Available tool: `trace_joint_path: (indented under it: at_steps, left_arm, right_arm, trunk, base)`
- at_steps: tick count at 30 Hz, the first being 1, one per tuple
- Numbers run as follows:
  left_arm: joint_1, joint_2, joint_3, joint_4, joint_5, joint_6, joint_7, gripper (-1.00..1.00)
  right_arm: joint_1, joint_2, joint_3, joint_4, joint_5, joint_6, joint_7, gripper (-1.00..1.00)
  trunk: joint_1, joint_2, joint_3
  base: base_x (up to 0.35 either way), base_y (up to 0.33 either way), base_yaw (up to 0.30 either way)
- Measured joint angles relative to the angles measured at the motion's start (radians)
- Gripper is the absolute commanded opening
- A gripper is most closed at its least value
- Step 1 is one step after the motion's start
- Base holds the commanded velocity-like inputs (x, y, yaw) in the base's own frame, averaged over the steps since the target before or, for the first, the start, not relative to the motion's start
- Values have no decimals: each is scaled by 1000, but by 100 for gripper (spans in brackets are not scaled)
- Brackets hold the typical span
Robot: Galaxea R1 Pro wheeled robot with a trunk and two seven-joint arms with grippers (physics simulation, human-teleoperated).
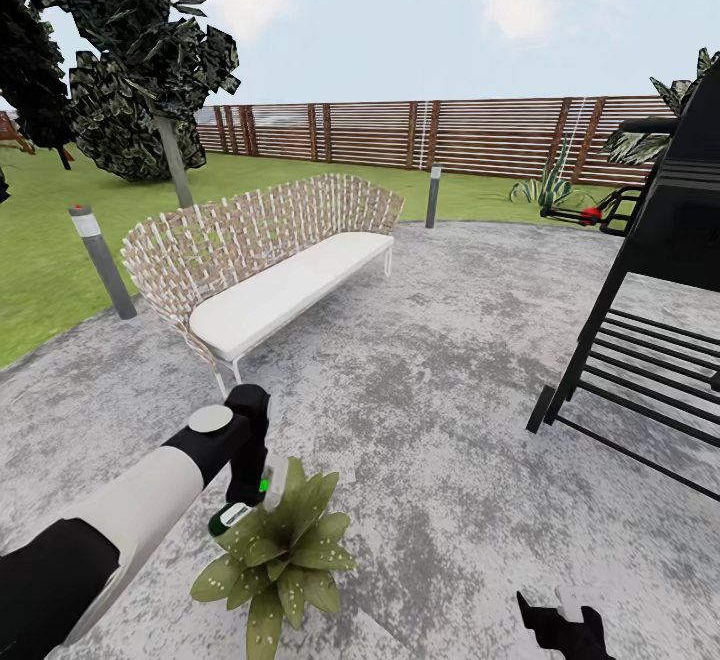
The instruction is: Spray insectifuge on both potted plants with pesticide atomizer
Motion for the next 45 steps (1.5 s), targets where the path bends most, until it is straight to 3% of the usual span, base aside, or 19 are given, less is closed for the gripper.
trace_joint_path:
  at_steps: [7,17,31,32,35,45]
  left_arm:
    - [-3,0,2,1,-68,22,1,-100]
    - [1,-1,-1,1,-78,33,2,-100]
    - [2,0,-4,-13,-83,34,2,-100]
    - [2,0,-4,-12,-86,34,2,-100]
    - [2,0,7,-8,-149,36,2,-100]
    - [2,0,9,-7,-165,40,3,-100]
  right_arm:
    - [0,0,0,-1,0,0,0,100]
    - [0,0,0,0,0,0,0,100]
    - [0,0,0,-1,0,0,0,100]
    - [0,-1,0,-1,0,0,0,100]
    - [0,-1,0,-2,0,0,0,100]
    - [0,-1,0,-2,0,0,0,100]
  trunk:
    - [0,0,0]
    - [0,0,0]
    - [0,0,0]
    - [0,0,0]
    - [0,0,0]
    - [0,0,0]
  base:
    - [0,32,0]
    - [-23,268,-153]
    - [-1,12,-194]
    - [0,0,-2]
    - [0,0,0]
    - [-115,151,-9]
